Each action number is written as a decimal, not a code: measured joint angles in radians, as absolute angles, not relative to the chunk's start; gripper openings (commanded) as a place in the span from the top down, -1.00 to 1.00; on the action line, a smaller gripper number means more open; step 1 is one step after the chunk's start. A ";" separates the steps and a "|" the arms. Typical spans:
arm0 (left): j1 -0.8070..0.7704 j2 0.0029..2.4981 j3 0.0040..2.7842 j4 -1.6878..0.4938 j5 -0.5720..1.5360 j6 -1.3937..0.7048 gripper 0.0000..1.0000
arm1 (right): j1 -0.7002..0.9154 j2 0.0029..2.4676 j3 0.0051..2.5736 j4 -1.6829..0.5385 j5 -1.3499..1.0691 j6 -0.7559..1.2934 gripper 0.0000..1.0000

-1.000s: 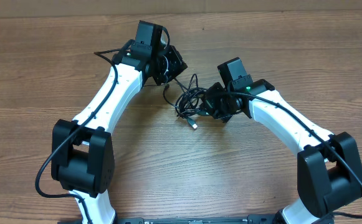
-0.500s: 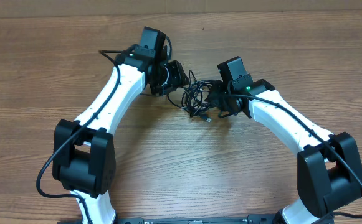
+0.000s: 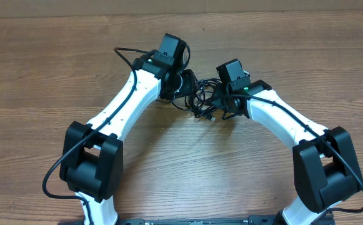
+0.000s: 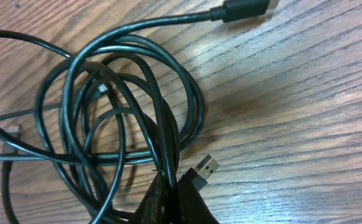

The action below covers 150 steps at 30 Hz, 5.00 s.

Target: Untangle cables

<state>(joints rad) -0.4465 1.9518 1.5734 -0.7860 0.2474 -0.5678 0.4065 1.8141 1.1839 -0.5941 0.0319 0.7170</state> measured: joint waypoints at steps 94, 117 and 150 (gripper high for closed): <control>-0.279 1.983 1.290 -0.373 0.383 -0.949 0.91 | 0.400 1.855 1.168 -0.749 -0.179 0.540 0.21; -0.406 1.983 1.297 -0.393 0.292 -0.892 0.91 | 0.400 1.856 1.226 -0.591 -0.455 1.027 -0.01; -0.265 1.988 1.297 -0.392 0.568 -0.968 0.92 | 0.509 1.856 1.128 -0.779 -0.154 1.200 -0.03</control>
<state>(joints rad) -0.2649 1.9881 1.2972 -0.3920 0.5682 -0.9676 0.5087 1.8565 1.1282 -0.7788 -0.1539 1.1999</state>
